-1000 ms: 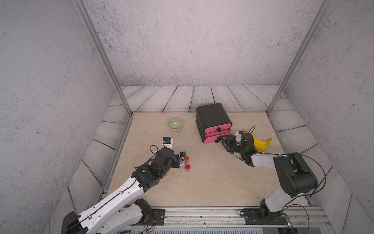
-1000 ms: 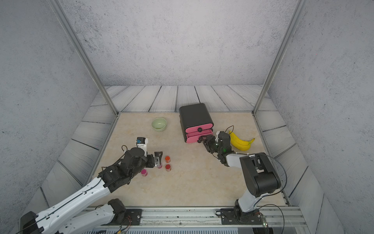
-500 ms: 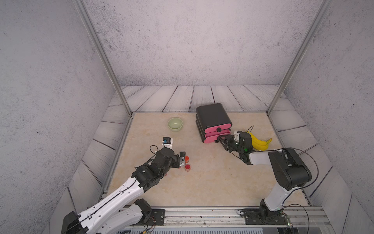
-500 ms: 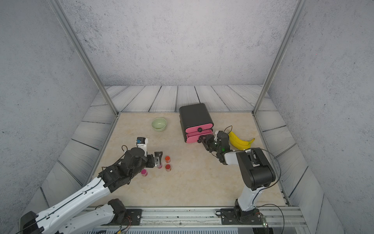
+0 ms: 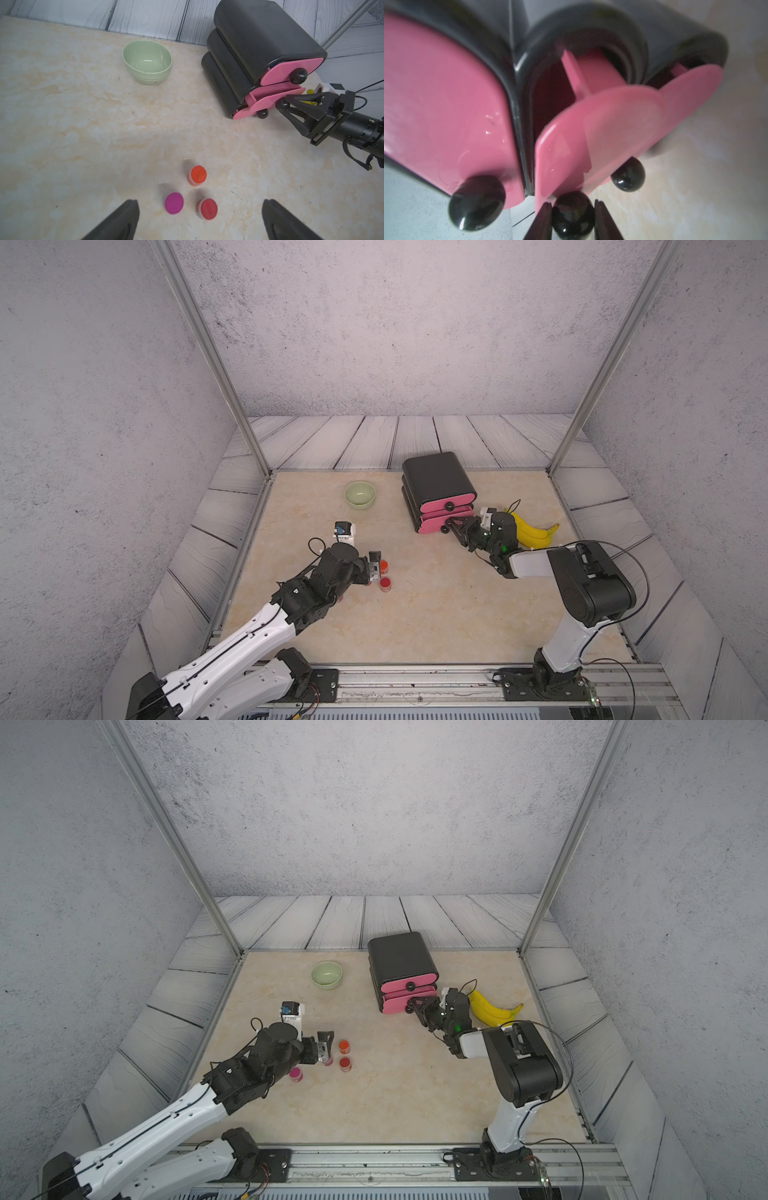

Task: Put the paint cans in the drawer according to color
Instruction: Open the drawer in the storage box.

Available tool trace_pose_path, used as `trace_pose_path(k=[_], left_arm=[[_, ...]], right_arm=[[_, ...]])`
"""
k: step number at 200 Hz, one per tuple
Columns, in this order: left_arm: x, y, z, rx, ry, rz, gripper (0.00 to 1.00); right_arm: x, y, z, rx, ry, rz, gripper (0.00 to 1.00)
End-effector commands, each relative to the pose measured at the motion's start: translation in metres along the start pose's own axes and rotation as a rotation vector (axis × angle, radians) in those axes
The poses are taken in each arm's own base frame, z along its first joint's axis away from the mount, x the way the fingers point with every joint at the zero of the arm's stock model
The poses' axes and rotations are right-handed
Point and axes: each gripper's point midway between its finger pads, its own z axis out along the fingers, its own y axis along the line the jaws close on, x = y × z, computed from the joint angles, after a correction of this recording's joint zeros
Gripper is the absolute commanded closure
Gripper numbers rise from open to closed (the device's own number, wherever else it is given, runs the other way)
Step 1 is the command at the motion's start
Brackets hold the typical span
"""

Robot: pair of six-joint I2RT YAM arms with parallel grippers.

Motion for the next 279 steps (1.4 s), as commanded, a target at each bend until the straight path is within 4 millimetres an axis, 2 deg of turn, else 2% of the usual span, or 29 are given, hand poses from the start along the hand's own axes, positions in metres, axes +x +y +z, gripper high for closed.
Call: trace_pose_path(k=[1,41,82,157,176,190,208,222,239,279], left_arm=[[0.000,0.005,0.000,-0.023,0.001,0.010,0.01],[-0.001,0.005,0.000,-0.024,-0.001,0.011,0.01],[0.000,0.004,0.000,-0.020,0.001,0.012,0.01],[0.001,0.003,0.000,-0.010,0.005,0.002,0.01],[0.002,0.002,0.000,-0.004,0.008,0.001,0.01],[0.002,0.001,0.000,0.002,0.012,-0.001,0.01],[0.002,-0.001,-0.001,0.010,0.018,-0.001,0.01],[0.003,-0.002,-0.003,0.022,0.024,-0.001,0.01],[0.004,-0.007,-0.006,0.052,0.034,-0.007,0.01],[0.018,-0.021,-0.009,0.144,0.104,-0.071,0.00]], right_arm=[[0.001,-0.002,-0.007,-0.009,-0.022,0.020,0.79],[0.007,0.000,-0.023,-0.011,-0.033,0.017,0.79],[0.015,-0.008,-0.040,0.016,-0.037,0.008,0.79],[0.025,-0.015,-0.055,0.034,-0.033,0.003,0.78],[0.025,-0.014,-0.056,0.035,-0.030,-0.008,0.69],[0.026,-0.009,-0.057,0.031,-0.022,-0.024,0.55],[0.026,-0.003,-0.063,0.039,-0.023,-0.057,0.44],[0.029,0.005,-0.071,0.052,-0.018,-0.098,0.40],[0.036,0.012,-0.087,0.080,-0.001,-0.167,0.40],[0.059,0.038,-0.149,0.113,0.008,-0.385,0.40]])
